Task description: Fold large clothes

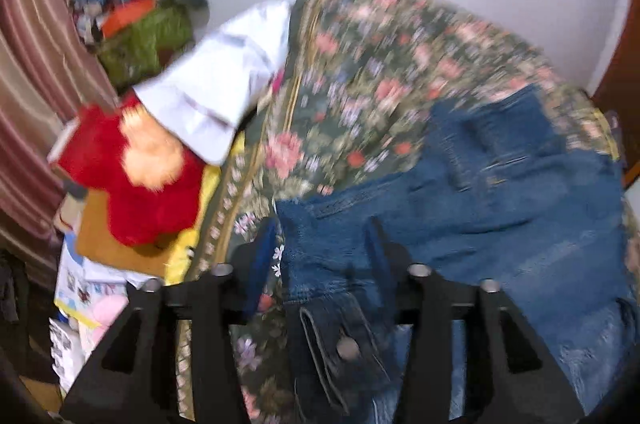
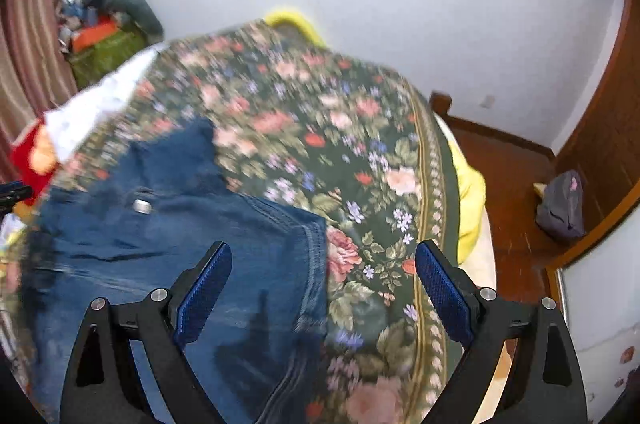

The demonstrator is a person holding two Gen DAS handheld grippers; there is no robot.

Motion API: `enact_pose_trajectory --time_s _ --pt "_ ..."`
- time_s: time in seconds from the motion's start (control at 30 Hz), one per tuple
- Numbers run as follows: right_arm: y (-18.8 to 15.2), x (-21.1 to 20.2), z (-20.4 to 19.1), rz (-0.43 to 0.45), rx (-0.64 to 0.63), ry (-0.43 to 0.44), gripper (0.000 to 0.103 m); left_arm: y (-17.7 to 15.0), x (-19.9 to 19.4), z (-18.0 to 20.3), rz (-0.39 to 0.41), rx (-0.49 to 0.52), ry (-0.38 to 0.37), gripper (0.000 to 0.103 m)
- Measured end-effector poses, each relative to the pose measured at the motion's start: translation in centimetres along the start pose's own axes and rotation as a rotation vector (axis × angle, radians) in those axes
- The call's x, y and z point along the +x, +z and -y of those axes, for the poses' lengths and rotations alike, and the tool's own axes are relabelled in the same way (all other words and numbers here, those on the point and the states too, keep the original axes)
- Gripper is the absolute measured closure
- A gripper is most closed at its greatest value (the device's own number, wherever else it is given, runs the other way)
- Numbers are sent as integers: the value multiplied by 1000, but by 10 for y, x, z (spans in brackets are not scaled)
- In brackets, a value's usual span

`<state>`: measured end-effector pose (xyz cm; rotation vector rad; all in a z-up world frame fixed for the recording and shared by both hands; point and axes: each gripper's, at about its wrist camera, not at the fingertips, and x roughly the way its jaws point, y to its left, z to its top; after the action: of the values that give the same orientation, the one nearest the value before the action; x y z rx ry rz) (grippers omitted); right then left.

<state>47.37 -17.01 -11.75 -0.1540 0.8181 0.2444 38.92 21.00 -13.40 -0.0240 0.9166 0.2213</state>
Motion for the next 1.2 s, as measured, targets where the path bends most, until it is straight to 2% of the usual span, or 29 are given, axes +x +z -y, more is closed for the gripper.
enact_pose_trajectory --time_s 0.1,0.2,0.37,0.43,0.53,0.67,0.8,0.9,1.03,1.2 --pt "-1 -45 -2 21 40 79 10 -3 -58 7 105 15 -31 37" --pt "-11 -82 -5 26 72 140 8 -12 -102 12 159 11 -73 27" --pt "-43 -131 -15 13 98 224 1 -45 -149 13 199 15 -110 4" --pt "-60 -141 -19 -1 93 239 0 -64 -158 9 194 -1 -127 3" --pt "-84 -148 -22 -25 92 249 0 -92 -158 3 158 -32 -132 3" --pt "-119 -137 -19 -105 137 278 0 -131 -143 -11 74 -88 -119 3" --pt "-156 -109 -9 -217 233 321 0 -168 -112 -30 -50 -169 -127 3" --pt "-183 -88 -3 -305 286 326 0 -202 -83 -41 -167 -231 -161 3" --pt "-211 -70 -1 -383 315 339 1 -240 -53 -42 -280 -253 -174 3" --pt "-233 -62 -17 -437 275 398 13 -277 -24 -29 -378 -278 -208 4"
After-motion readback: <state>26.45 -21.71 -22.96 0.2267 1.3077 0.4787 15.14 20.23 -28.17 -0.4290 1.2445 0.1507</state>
